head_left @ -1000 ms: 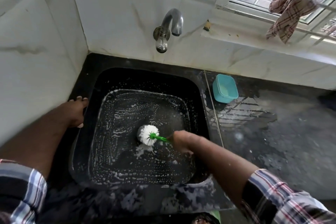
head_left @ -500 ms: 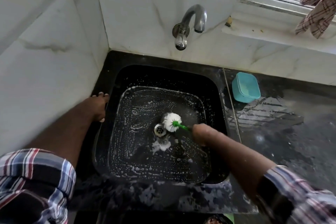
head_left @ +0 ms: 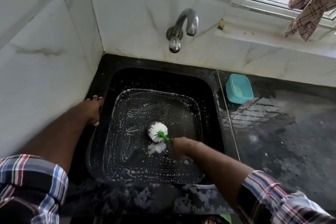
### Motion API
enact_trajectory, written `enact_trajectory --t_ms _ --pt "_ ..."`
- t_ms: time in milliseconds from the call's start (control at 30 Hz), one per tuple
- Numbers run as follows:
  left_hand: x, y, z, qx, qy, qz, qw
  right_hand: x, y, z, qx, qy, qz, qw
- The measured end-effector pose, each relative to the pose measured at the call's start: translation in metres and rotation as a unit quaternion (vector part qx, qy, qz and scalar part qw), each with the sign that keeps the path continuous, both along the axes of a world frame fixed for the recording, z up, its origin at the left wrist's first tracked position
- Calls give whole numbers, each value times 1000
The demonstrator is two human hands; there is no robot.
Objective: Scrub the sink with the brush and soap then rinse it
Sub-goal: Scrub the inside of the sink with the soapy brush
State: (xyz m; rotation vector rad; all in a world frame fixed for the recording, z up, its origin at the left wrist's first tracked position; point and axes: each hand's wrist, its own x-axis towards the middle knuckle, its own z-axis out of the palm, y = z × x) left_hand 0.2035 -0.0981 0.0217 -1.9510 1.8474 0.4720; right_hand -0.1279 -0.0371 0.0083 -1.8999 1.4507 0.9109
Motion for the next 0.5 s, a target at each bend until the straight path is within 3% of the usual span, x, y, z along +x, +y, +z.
enact_trajectory --t_ms 67,133,233,400,433,500 --pt "1 -2 -1 6 6 3 1000 -15 1 11 23 -19 -37 999" --pt "-1 -3 0 5 7 7 1000 -29 -10 13 -20 -36 -100 994" --pt "0 -2 0 4 8 6 1000 -17 -14 1 -73 -37 -119 989" --pt "-2 0 0 0 10 10 1000 2 5 -7 16 -54 -93 994" --pt "-2 0 2 -2 11 16 1000 -5 4 -5 28 -88 -132 987" --pt "5 2 -1 1 22 21 1000 -14 10 3 73 -183 -280 939"
